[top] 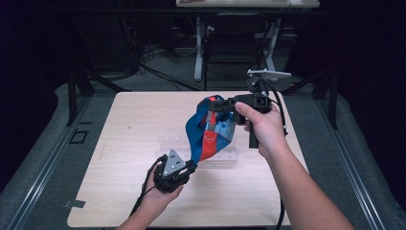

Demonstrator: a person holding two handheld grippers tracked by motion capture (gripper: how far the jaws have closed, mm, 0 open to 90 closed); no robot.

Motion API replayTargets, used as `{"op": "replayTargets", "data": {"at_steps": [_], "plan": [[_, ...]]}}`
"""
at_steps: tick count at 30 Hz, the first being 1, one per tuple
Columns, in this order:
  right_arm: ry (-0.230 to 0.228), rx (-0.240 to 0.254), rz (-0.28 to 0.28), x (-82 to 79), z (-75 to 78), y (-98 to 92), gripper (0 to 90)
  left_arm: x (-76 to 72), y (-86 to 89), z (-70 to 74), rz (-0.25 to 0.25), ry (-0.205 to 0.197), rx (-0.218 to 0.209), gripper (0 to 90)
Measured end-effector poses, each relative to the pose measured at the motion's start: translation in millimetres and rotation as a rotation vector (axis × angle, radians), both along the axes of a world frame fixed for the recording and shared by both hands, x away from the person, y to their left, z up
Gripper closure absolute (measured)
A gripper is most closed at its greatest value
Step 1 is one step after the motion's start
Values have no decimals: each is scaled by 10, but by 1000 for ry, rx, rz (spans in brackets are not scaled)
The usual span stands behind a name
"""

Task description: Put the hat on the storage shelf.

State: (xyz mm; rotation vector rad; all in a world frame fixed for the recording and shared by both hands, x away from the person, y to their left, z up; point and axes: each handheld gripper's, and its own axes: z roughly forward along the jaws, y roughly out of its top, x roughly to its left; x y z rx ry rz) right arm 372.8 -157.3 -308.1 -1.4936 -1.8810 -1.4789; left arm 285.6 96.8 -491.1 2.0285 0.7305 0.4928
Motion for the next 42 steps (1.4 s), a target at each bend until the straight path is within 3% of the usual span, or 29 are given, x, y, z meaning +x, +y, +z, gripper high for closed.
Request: {"op": "replayTargets", "data": {"at_steps": [8, 13, 18, 30, 42], "plan": [[-4, -3, 6, 4, -4, 34, 775, 16, 44, 20, 31, -28, 27, 874], [-1, -4, 15, 12, -37, 75, 775, 65, 48, 20, 37, -35, 51, 883], [3, -7, 20, 22, -58, 89, 775, 106, 63, 22, 50, -40, 47, 885], [24, -9, 8, 90, -185, 93, 775, 224, 77, -13, 63, -14, 44, 885], [39, -24, 3, 140, -321, 123, 775, 256, 72, -148, 72, 6, 44, 884]]}}
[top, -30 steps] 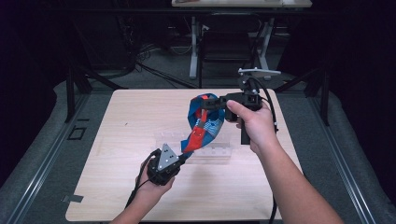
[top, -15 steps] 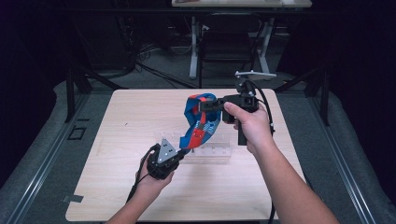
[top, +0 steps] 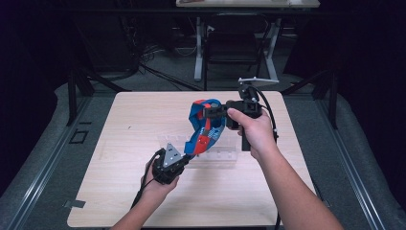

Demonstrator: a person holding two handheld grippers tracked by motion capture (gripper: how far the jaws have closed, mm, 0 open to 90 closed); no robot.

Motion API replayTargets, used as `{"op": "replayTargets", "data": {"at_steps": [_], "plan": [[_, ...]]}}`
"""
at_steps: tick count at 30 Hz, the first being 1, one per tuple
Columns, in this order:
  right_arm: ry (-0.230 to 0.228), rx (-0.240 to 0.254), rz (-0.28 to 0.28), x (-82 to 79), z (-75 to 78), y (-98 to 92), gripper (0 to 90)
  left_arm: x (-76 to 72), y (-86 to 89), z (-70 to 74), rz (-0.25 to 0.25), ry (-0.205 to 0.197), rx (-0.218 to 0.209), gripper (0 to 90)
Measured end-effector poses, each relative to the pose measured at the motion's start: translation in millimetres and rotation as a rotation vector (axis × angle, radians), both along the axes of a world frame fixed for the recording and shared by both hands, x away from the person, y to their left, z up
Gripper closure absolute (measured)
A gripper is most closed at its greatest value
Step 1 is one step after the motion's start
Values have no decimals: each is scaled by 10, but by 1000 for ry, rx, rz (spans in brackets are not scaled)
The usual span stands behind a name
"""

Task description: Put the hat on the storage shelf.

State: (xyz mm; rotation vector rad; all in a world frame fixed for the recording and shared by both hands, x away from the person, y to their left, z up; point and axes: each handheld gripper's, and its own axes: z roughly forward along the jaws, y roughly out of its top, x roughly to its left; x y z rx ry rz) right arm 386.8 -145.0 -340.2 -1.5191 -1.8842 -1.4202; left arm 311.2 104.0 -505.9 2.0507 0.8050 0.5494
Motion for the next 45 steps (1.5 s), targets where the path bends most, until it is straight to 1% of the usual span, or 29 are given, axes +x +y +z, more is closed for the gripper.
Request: {"op": "replayTargets", "data": {"at_steps": [6, 7, 12, 13, 14, 16, 17, 24, 28, 29, 33, 37, 43, 45], "plan": [[15, -13, -6, 31, -58, -24, 775, 11, 5, -55, 2, 11, 0, 884], [19, -14, -15, 37, -82, -30, 775, 12, 3, -70, 5, 9, -5, 884], [16, -27, -28, 45, -123, -52, 774, 12, 10, -98, 6, 14, -9, 884], [18, -30, -22, 51, -131, -67, 774, 11, 8, -107, 10, 14, -12, 884], [21, -24, -29, 55, -143, -70, 774, 13, 9, -114, 10, 14, -11, 884], [21, -33, -31, 66, -171, -83, 774, 18, 14, -127, 10, 19, -10, 884], [28, -31, -39, 73, -198, -90, 774, 20, 18, -141, 10, 23, -11, 884], [39, -43, -40, 87, -255, -110, 774, 23, 24, -197, 16, 29, -12, 883], [44, -49, -50, 98, -298, -114, 773, 24, 27, -219, 20, 33, -26, 883], [44, -55, -48, 100, -307, -118, 774, 26, 29, -221, 22, 33, -28, 883], [45, -51, -56, 105, -334, -121, 774, 30, 39, -220, 24, 38, -32, 880], [48, -61, -50, 106, -341, -133, 774, 33, 44, -218, 25, 44, -36, 879], [49, -60, -56, 108, -348, -145, 773, 30, 56, -207, 28, 47, -42, 873], [47, -62, -63, 107, -354, -154, 773, 24, 64, -201, 26, 46, -36, 863]]}}
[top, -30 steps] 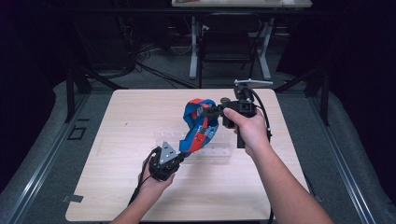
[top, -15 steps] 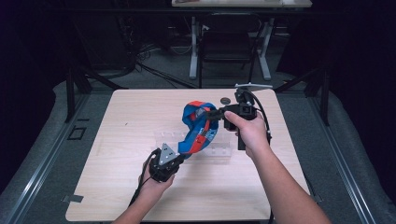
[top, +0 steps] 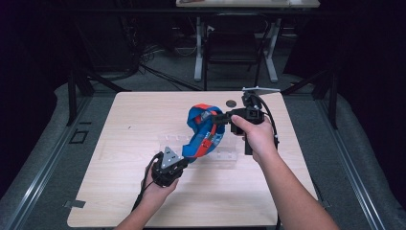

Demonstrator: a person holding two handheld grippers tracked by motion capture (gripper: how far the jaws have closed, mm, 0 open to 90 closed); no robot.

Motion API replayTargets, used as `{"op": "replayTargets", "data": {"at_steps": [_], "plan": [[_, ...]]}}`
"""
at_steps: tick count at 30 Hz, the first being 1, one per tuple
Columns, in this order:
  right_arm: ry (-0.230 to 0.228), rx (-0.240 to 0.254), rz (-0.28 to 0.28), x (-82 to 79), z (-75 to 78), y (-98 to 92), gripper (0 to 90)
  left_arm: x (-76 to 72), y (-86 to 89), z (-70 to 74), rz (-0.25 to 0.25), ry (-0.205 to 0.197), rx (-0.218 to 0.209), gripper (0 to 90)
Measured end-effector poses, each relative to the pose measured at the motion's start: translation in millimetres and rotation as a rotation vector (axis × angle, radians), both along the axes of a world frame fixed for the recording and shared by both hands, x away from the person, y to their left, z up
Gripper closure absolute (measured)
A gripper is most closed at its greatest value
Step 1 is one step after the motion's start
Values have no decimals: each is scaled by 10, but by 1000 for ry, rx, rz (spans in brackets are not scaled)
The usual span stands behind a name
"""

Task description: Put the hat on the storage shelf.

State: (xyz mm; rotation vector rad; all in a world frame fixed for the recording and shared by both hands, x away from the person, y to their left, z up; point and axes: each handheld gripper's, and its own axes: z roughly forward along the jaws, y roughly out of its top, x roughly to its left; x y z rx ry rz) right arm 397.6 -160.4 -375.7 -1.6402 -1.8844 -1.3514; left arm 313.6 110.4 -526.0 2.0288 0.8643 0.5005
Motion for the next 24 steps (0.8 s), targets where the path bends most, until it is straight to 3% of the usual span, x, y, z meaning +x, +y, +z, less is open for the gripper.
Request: {"op": "replayTargets", "data": {"at_steps": [15, 24], "plan": [[17, -23, -31, 11, -86, -97, 769, -44, 136, 5, 22, 25, -45, 710], [20, -29, -44, 3, -107, -161, 693, -71, 255, 9, 42, 39, -83, 519]]}}
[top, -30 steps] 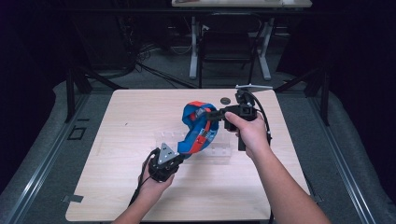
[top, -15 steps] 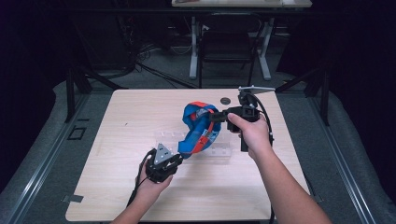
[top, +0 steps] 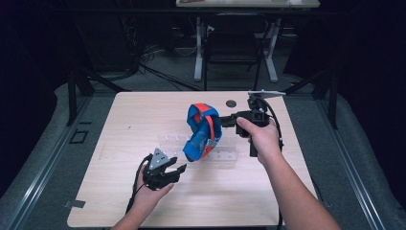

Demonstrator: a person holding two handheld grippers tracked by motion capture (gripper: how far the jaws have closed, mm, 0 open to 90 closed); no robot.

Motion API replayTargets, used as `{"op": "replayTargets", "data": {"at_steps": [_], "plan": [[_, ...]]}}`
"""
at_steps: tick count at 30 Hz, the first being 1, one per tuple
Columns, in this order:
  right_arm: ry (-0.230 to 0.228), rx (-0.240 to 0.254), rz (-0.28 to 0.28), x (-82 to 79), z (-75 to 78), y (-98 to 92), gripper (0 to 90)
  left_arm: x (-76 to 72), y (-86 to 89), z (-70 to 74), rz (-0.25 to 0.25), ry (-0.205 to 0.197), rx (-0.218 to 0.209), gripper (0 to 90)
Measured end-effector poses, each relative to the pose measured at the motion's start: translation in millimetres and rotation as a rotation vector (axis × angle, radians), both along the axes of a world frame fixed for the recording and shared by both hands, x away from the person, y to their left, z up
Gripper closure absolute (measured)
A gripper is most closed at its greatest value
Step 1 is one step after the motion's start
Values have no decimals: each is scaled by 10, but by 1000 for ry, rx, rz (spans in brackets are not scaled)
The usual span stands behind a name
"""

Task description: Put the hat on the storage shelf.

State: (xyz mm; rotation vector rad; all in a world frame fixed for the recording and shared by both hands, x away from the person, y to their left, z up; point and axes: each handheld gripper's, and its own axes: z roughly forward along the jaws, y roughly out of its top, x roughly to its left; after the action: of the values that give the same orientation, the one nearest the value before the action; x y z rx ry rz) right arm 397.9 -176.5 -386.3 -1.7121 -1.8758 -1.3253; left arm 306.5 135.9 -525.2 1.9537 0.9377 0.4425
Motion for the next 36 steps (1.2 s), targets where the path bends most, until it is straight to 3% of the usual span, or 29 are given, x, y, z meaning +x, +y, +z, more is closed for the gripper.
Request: {"op": "replayTargets", "data": {"at_steps": [12, 18, 27, 36], "plan": [[-10, 0, 2, -56, 22, -72, 654, -3, 151, -17, 37, 9, -6, 486], [-35, -42, -5, -120, 14, -83, 573, -37, 279, -10, 53, 11, 1, 464], [-46, -88, -5, -196, -27, -153, 550, -39, 449, -80, 84, 35, 17, 457], [-57, -165, -24, -316, -137, -264, 518, -37, 575, -163, 116, 51, -18, 456]]}}
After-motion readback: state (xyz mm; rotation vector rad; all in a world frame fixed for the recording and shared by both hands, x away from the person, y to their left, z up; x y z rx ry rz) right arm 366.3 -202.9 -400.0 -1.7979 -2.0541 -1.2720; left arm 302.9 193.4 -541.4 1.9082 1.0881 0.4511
